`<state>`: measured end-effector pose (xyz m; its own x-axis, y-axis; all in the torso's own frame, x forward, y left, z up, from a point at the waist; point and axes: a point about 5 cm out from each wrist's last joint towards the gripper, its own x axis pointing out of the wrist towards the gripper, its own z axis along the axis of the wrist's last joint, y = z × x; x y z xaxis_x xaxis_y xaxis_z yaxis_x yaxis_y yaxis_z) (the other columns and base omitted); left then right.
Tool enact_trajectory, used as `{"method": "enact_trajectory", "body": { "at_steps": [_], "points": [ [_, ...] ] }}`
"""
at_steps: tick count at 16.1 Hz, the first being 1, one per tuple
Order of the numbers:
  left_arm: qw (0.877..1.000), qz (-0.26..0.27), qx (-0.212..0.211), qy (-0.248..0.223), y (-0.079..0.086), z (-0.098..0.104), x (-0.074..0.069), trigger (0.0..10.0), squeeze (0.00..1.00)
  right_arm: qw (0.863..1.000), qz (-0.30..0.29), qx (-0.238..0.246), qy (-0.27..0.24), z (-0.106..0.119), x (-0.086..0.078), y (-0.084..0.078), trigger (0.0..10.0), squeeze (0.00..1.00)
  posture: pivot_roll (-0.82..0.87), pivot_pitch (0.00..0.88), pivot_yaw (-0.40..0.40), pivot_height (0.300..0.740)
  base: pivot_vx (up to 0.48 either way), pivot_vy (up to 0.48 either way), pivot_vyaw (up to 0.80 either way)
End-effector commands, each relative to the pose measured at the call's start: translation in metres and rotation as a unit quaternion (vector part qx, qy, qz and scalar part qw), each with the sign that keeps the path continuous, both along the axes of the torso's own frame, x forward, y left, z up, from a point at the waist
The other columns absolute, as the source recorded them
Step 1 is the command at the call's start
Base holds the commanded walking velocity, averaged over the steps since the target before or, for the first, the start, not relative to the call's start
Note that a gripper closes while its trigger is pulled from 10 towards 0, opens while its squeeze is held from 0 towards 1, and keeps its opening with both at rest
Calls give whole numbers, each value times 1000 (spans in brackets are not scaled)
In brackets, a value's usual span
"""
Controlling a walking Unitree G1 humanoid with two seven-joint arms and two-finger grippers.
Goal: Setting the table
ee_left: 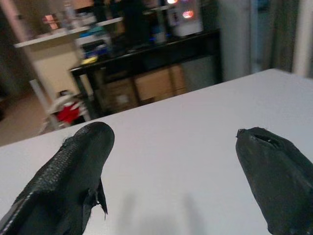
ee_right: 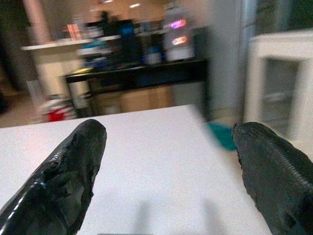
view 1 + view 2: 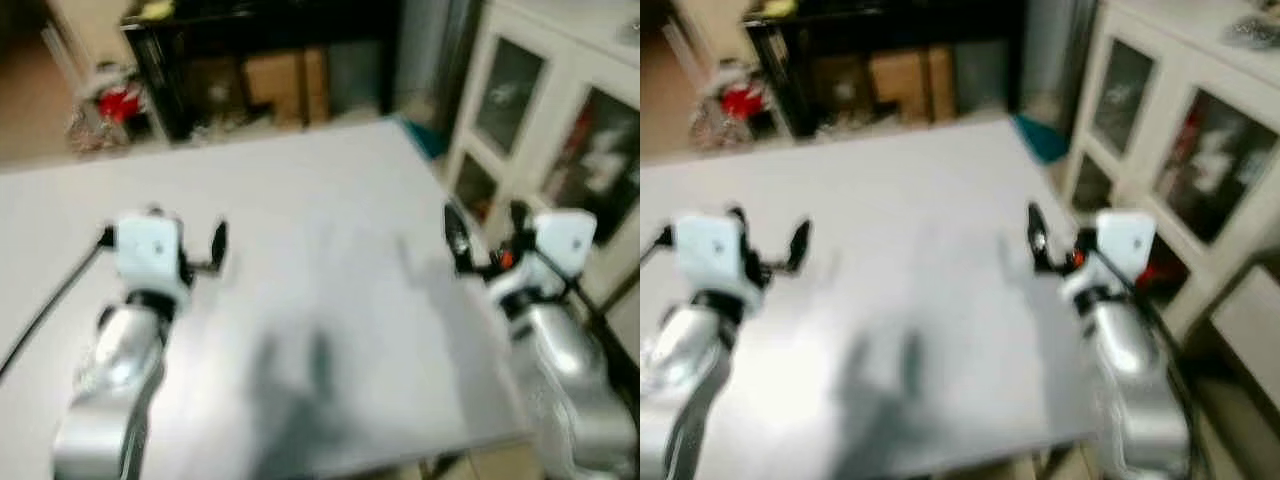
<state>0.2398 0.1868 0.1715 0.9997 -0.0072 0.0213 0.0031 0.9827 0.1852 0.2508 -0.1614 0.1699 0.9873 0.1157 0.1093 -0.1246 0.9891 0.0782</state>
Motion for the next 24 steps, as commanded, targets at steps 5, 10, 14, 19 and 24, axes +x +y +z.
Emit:
{"method": "enact_trajectory", "body": {
  "at_steps": [5,10,14,19,24],
  "points": [
    [1000,-6,-10,23,-6,-6,3,10000,0,995,-70,-60,43,-2,-3,-12,10000,1000,-43,0,83,740,0,0,311],
    [999,-24,1,31,-12,-9,2,10000,0,988,-93,-73,98,-15,-7,-15,10000,1000,-54,0,91,740,0,149,320],
    [999,-18,5,34,-10,-10,2,10000,0,993,-54,-57,86,-11,-6,-5,10000,1000,-43,0,77,740,0,413,328],
    [999,-7,10,34,-7,-9,-1,10000,0,995,-31,-52,76,-6,1,2,10000,1000,-22,0,59,740,0,425,800],
    [999,4,18,29,0,-5,-2,10000,0,996,-35,-36,71,-5,9,6,10000,1000,4,0,54,740,0,431,800]
  ]
}}
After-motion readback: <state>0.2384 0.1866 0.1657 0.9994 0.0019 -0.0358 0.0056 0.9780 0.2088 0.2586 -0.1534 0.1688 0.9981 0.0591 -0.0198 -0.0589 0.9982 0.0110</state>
